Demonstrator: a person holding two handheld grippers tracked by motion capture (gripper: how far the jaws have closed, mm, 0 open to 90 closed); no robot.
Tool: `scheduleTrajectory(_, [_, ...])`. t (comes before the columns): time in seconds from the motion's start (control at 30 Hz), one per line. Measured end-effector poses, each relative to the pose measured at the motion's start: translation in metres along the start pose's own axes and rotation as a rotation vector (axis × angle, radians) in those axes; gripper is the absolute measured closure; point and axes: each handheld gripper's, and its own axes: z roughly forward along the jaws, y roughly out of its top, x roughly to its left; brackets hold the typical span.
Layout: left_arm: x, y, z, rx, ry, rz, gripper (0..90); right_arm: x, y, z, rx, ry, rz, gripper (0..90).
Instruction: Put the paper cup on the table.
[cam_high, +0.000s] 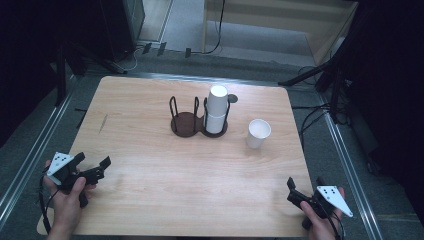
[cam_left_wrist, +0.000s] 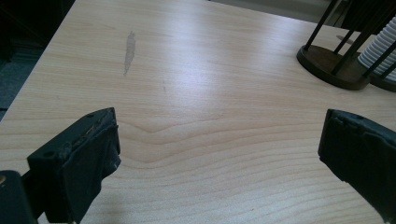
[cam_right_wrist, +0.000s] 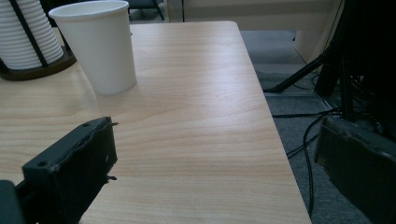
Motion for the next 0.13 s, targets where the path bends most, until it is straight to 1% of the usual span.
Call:
scheduleTrajectory(0.03, [0.0, 0.0, 0.0001, 0.0, 0.0, -0.002, 0.0, -0.0003, 0.0, 0.0001, -0.004, 0.002, 0.006, 0.0])
scheduleTrajectory(0.07, [0.0, 0.0, 0.0002, 0.0, 0.0, -0.003, 0.0, -0.0003, -0.0001, 0.0003, -0.009, 0.016, 0.025, 0.0])
scheduleTrajectory(0.1, [0.0001, 0.0001, 0.0004, 0.001, 0.0, -0.004, 0.0, -0.0004, -0.0001, 0.0004, 0.01, 0.049, 0.047, 1.0])
scheduleTrajectory(0.13, [0.0003, 0.0002, 0.0006, 0.003, 0.0, -0.004, 0.0, 0.0002, 0.0001, 0.0009, 0.059, 0.082, 0.058, 2.9])
